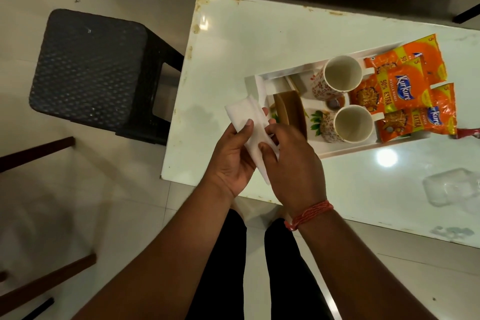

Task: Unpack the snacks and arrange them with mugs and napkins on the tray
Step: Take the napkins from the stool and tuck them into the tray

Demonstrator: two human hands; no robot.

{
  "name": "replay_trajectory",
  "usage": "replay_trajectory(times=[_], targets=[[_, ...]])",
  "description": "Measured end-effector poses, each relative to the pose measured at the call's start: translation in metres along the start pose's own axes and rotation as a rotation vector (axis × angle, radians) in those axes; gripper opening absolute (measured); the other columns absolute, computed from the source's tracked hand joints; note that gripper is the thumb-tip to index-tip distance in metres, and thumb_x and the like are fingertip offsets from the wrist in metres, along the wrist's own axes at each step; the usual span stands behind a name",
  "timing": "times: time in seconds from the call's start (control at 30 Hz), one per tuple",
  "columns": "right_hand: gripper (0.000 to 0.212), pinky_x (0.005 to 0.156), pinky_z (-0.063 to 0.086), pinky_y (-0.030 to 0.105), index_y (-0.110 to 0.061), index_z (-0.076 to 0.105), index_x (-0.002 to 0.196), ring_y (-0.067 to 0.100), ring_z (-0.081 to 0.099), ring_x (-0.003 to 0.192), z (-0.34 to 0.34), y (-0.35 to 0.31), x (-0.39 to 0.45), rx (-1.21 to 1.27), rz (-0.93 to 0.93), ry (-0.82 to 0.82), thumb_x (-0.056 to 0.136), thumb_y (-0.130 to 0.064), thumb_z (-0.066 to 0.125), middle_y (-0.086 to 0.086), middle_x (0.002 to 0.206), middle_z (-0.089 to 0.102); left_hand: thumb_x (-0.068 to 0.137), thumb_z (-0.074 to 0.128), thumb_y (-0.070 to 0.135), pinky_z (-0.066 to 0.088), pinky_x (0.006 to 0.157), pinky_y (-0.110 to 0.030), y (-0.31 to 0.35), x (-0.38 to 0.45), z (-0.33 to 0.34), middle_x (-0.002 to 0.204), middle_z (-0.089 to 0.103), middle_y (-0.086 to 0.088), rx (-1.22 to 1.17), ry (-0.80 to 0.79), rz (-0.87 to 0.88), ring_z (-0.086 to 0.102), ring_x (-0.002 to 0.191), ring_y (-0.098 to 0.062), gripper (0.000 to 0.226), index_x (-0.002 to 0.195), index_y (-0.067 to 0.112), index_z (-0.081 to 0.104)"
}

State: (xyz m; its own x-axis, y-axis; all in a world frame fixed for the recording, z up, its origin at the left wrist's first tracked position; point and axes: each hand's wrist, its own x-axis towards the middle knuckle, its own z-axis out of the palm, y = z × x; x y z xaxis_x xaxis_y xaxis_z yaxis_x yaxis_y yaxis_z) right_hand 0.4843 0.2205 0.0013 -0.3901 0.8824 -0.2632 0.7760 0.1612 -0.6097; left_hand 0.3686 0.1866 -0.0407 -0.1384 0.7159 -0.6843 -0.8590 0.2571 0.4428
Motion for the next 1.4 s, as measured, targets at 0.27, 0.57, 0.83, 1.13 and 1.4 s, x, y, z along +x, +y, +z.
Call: replay_trajectory(times=[0.27, 0.57, 0.83, 1.13, 1.4], targets=[[0.049, 0.091, 0.051, 0.028, -0.025, 0.048, 0.127, 0.013, 0.050, 0.113, 0.010, 0.014, 0.006, 0.239, 0.164, 0.089, 0.087, -0.045, 0.067, -0.004, 0.126, 0.049, 0.094, 0.059, 0.011, 0.049, 0.100, -0.047, 0.005, 0.012, -0.002, 0.132, 0.063, -0.010, 0.138, -0.001, 0.061, 0.059, 0.122, -0.031, 0.047, 0.139, 0.009, 0.048], [0.023, 0.055, 0.057, 0.022, -0.023, 0.058, 0.106, 0.019, 0.066, 0.079, 0.003, 0.038, 0.005, 0.651, 0.371, -0.213, 0.088, -0.032, 0.070, -0.002, 0.095, 0.062, 0.094, 0.058, 0.002, 0.057, 0.086, -0.035, 0.012, 0.033, 0.018, 0.117, 0.069, -0.012, 0.219, 0.016, 0.095, 0.068, 0.107, -0.024, 0.030, 0.124, 0.005, 0.058], [0.021, 0.083, 0.051, 0.029, -0.017, 0.057, 0.113, 0.013, 0.055, 0.088, -0.005, 0.058, 0.000, 0.132, 0.229, 0.103, 0.095, -0.027, 0.061, -0.005, 0.104, 0.055, 0.085, 0.074, 0.010, 0.056, 0.074, -0.022, 0.047, 0.081, 0.035, 0.102, 0.061, 0.005, 1.284, -0.134, 0.257, 0.061, 0.087, -0.004, 0.036, 0.117, 0.021, 0.061], [0.025, 0.080, 0.058, 0.041, -0.017, 0.059, 0.111, 0.023, 0.061, 0.099, 0.012, 0.069, 0.009, -0.089, 0.209, 0.210, 0.090, -0.030, 0.064, 0.003, 0.107, 0.065, 0.087, 0.069, 0.014, 0.046, 0.085, -0.034, 0.063, 0.118, 0.063, 0.103, 0.067, 0.000, 2.112, -0.590, 0.598, 0.053, 0.101, -0.019, 0.021, 0.107, 0.018, 0.067], [0.024, 0.080, 0.059, 0.039, -0.018, 0.059, 0.110, 0.021, 0.062, 0.100, 0.017, 0.073, 0.020, -0.024, 0.251, 0.225, 0.090, -0.030, 0.065, 0.001, 0.108, 0.065, 0.087, 0.068, 0.012, 0.047, 0.083, -0.037, 0.057, 0.127, 0.083, 0.104, 0.068, -0.001, 2.108, -0.650, 0.807, 0.053, 0.104, -0.023, 0.017, 0.103, 0.016, 0.068]])
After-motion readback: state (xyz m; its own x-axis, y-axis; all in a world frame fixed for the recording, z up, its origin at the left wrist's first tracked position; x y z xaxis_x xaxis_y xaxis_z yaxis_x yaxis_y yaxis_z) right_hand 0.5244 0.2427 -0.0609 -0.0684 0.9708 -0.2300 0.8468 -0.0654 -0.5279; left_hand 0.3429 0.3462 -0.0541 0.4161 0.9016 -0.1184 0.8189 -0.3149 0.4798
